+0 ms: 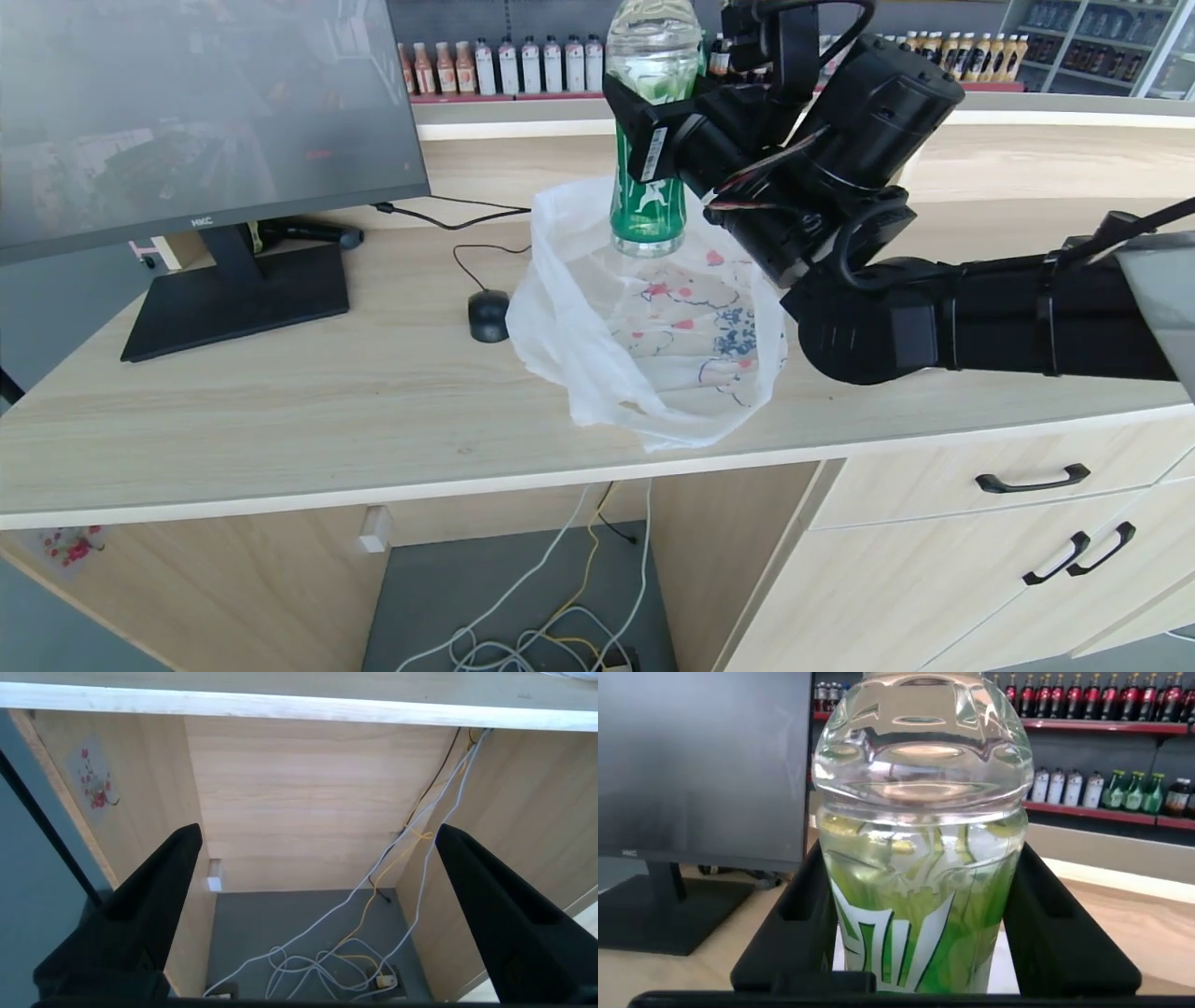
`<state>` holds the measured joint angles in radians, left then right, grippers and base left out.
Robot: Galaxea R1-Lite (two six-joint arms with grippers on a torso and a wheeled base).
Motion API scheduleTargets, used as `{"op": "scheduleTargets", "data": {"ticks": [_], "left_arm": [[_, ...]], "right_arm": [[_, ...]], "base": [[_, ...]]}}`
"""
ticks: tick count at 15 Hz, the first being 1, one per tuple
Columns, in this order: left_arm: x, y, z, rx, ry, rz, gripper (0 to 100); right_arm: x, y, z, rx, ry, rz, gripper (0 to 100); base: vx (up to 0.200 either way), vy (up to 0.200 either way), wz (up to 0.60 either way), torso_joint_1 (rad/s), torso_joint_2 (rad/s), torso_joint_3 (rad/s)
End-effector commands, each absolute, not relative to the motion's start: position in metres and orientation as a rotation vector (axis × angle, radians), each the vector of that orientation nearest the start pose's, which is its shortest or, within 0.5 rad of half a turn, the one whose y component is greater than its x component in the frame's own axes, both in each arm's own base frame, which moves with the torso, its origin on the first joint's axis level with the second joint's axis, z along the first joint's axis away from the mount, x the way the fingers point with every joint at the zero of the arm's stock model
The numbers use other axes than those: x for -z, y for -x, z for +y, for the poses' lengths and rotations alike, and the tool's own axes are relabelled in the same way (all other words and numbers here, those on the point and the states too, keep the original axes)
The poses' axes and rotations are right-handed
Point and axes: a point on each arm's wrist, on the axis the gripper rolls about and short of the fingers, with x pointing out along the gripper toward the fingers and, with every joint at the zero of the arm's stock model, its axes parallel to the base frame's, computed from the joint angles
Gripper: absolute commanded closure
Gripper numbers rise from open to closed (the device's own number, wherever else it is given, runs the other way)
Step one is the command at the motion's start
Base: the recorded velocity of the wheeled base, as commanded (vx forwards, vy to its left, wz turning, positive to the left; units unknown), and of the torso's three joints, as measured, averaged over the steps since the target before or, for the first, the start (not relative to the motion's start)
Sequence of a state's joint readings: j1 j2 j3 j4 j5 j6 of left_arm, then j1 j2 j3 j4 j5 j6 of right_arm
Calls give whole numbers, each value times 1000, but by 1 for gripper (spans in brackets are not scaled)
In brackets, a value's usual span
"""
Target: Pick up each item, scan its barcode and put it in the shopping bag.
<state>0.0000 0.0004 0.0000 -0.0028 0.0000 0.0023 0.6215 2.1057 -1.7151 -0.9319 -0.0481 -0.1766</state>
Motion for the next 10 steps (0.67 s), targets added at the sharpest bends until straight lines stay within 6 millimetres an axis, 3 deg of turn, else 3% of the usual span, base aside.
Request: {"op": "scheduleTargets", "data": {"ticks": [1, 10], "left_arm": [[-76, 23, 0, 0, -3, -3, 0], [-76, 23, 0, 0, -2, -5, 0]], "right_arm": [[-307, -356, 257, -517, -11, -556, 100], [-279, -375, 271, -524, 6, -512, 100]], "base": [[0, 0, 0, 0, 0, 0], [0, 0, 0, 0, 0, 0]]}}
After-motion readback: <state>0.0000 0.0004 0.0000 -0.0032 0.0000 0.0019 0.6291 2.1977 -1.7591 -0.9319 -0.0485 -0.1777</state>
